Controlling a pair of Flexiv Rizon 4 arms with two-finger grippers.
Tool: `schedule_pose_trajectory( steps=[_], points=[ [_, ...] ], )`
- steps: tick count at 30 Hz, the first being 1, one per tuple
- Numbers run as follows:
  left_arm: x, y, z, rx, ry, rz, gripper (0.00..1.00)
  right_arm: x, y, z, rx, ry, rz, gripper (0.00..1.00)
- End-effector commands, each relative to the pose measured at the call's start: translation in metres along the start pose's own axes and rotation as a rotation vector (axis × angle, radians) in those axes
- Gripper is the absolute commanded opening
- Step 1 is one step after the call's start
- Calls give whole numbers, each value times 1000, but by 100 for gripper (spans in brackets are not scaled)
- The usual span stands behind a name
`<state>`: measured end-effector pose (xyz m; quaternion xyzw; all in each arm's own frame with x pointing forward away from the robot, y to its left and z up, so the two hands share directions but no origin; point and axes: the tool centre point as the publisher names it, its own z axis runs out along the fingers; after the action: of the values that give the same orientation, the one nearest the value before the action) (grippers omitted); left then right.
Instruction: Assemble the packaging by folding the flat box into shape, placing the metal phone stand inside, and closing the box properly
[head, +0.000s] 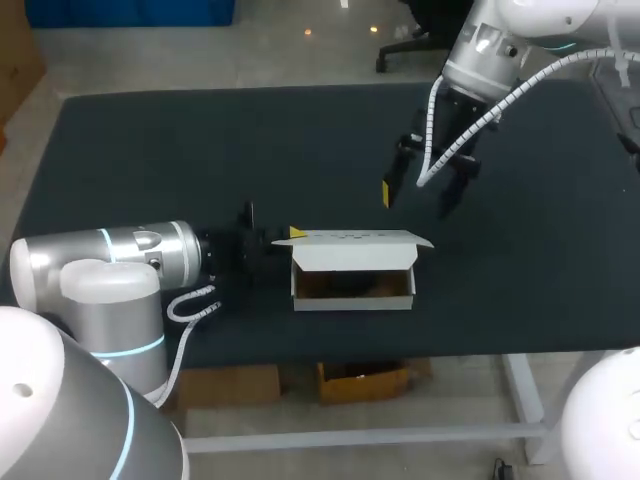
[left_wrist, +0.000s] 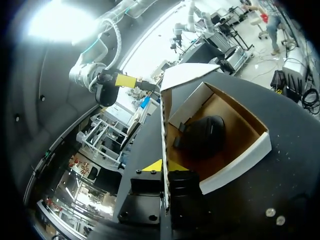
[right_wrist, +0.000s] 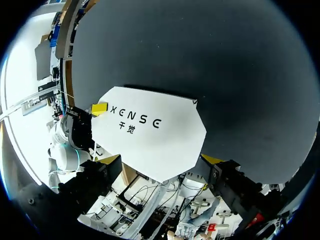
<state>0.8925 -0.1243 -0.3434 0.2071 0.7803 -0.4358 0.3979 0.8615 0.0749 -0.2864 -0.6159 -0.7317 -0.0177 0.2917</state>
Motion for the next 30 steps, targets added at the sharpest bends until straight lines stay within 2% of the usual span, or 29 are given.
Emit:
schedule_pose_trajectory(
  steps=[1, 2, 7, 15, 24, 30],
  points=[
    [4, 1, 2, -2, -30, 8, 0, -1, 3, 4, 48, -14, 12, 54],
    [3, 1, 2, -2, -30, 12, 0, -1, 3, 5, 50, -15, 15, 47],
    [4, 1, 1, -8, -34, 20, 0, -5, 1, 9, 60, -27, 32, 33],
    [5, 1, 1, -12, -40, 32, 0, -13, -5, 21, 78, -5, 62, 36],
    [6, 1, 1, -11, -44, 44, 0, -23, -5, 34, 99, 19, 74, 33],
    [8, 1, 1, -9, -45, 50, 0, -23, -7, 38, 107, 18, 78, 31]
  ],
)
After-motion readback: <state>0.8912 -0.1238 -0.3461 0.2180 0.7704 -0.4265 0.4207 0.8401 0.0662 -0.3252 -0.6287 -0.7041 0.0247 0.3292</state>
